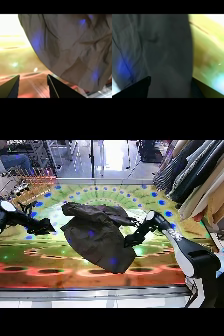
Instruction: Fold the clothes and pants, and hang the long-sleeved shirts on hangers.
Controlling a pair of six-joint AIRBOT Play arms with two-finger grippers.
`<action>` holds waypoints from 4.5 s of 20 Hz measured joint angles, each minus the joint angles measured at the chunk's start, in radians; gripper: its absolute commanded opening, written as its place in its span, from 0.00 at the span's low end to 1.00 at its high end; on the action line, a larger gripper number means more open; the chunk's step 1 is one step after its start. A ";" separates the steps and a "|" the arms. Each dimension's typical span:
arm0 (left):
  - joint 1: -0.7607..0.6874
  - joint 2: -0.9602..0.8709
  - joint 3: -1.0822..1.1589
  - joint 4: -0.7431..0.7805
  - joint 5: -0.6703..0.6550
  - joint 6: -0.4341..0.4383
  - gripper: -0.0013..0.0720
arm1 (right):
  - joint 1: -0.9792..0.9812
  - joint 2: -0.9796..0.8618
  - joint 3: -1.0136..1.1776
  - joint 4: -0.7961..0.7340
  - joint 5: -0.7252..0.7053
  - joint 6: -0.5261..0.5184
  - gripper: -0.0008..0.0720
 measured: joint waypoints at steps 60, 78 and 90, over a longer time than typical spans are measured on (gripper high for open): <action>-0.139 0.082 -0.175 -0.428 0.517 -0.008 0.03 | -0.214 0.706 -0.449 0.071 -0.405 -0.139 0.02; 0.067 0.814 0.113 -0.554 0.254 0.148 0.03 | -0.212 0.943 0.373 -0.044 -0.235 -0.147 0.02; -0.085 0.057 -0.190 -0.612 0.453 0.186 0.03 | -0.115 0.104 0.339 0.052 -0.421 -0.121 0.02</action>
